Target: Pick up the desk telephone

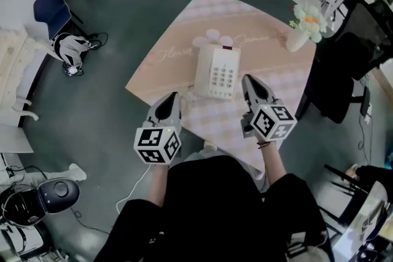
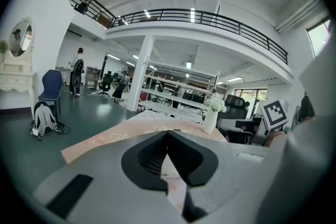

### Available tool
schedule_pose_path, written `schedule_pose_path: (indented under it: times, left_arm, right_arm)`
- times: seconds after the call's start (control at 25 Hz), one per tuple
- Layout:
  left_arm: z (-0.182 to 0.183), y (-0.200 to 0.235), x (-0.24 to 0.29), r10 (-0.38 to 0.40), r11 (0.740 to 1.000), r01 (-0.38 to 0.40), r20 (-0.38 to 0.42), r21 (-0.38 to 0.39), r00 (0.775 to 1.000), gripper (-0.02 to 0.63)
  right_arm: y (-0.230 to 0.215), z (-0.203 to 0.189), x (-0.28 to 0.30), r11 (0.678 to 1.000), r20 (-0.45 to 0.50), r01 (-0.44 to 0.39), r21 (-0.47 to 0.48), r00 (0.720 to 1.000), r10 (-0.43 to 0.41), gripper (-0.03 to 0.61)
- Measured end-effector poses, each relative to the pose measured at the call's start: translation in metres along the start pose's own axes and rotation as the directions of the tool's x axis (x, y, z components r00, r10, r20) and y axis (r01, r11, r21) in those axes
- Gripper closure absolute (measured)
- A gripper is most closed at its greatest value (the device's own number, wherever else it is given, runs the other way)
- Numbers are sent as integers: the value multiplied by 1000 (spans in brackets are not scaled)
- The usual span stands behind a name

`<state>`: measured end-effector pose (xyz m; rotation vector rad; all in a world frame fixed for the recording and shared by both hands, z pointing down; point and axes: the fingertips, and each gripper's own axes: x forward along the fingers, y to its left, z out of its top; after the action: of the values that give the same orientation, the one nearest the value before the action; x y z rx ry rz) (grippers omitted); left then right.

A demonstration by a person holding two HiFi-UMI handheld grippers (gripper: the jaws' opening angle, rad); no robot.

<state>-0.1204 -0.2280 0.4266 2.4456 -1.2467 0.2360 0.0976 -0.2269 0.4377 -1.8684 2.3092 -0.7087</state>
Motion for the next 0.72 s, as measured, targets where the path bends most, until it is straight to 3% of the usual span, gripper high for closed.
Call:
schedule_pose_path:
  times: [0.24,0.52,0.72]
  left_arm:
    - [-6,4,31,-9,1000,7,-61,-24,998,615]
    - [-21,8,72,-84,995,72,-170,-72,982,615]
    - [-28,17,106,-134,989,112,-253,-101,958,615]
  right_arm:
    - [-13,-4,16,1000,-33,-18,9,999,19,586]
    - [-27,-19,37,998,-80,-21,59,996,26,586]
    - [-49,-34,55,994,-140,57,96,989,-43,585]
